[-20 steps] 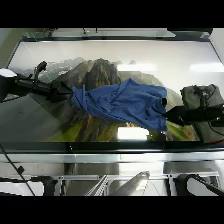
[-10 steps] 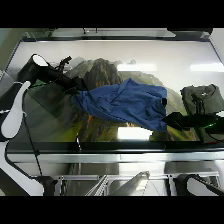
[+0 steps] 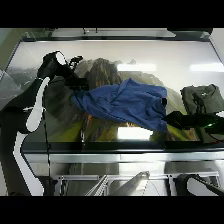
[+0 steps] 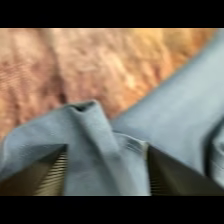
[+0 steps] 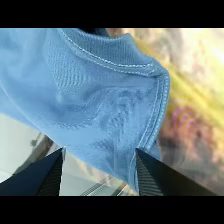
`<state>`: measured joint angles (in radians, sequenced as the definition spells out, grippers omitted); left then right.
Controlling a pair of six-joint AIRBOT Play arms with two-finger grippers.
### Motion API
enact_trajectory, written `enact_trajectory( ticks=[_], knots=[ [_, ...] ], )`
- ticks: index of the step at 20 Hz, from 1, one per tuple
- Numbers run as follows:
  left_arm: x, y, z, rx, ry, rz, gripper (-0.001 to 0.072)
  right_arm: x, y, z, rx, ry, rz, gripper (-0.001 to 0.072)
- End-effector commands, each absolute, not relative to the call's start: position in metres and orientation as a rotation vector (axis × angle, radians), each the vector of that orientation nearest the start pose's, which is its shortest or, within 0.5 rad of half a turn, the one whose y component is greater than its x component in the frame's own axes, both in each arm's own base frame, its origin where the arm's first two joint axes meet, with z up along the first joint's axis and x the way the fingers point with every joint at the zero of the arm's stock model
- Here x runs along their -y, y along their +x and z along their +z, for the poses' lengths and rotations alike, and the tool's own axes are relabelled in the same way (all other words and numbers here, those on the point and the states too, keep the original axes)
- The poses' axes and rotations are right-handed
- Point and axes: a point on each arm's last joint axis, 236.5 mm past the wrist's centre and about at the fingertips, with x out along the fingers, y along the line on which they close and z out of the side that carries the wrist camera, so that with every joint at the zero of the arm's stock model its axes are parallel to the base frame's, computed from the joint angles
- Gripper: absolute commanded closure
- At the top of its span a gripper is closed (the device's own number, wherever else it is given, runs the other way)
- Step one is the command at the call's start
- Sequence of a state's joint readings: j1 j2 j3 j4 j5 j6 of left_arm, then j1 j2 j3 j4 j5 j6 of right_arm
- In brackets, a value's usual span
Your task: Fold the shirts.
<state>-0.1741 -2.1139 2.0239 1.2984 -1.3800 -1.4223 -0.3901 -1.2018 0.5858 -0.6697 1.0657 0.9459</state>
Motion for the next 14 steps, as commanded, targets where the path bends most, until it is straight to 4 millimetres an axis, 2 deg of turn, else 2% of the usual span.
enact_trajectory(
  ticks=[1, 2, 7, 9, 11, 14],
  knots=[
    [0.144, 0.513, -0.104, -1.463, 0.073, -0.374, 0.0509, -0.042, 0.311, -0.072, -1.184, 0.715, 0.3, 0.0211],
    [0.143, 0.511, -0.102, -1.471, 0.074, -0.376, 0.0688, -0.037, 0.316, -0.073, -1.166, 0.706, 0.276, 0.0211],
    [0.144, 0.508, -0.067, -1.451, 0.082, -0.389, 0.0689, -0.013, 0.347, -0.065, -1.06, 0.574, 0.253, 0.0211],
    [0.145, 0.507, -0.056, -1.437, 0.076, -0.396, 0.0689, -0.009, 0.357, -0.071, -1.073, 0.57, 0.262, 0.0211],
    [0.144, 0.505, -0.054, -1.447, 0.077, -0.398, 0.0689, -0.017, 0.354, -0.087, -1.143, 0.611, 0.301, 0.0211],
    [0.143, 0.495, -0.06, -1.484, 0.079, -0.399, 0.0689, -0.039, 0.329, -0.098, -1.265, 0.678, 0.404, 0.0212]
  ],
)
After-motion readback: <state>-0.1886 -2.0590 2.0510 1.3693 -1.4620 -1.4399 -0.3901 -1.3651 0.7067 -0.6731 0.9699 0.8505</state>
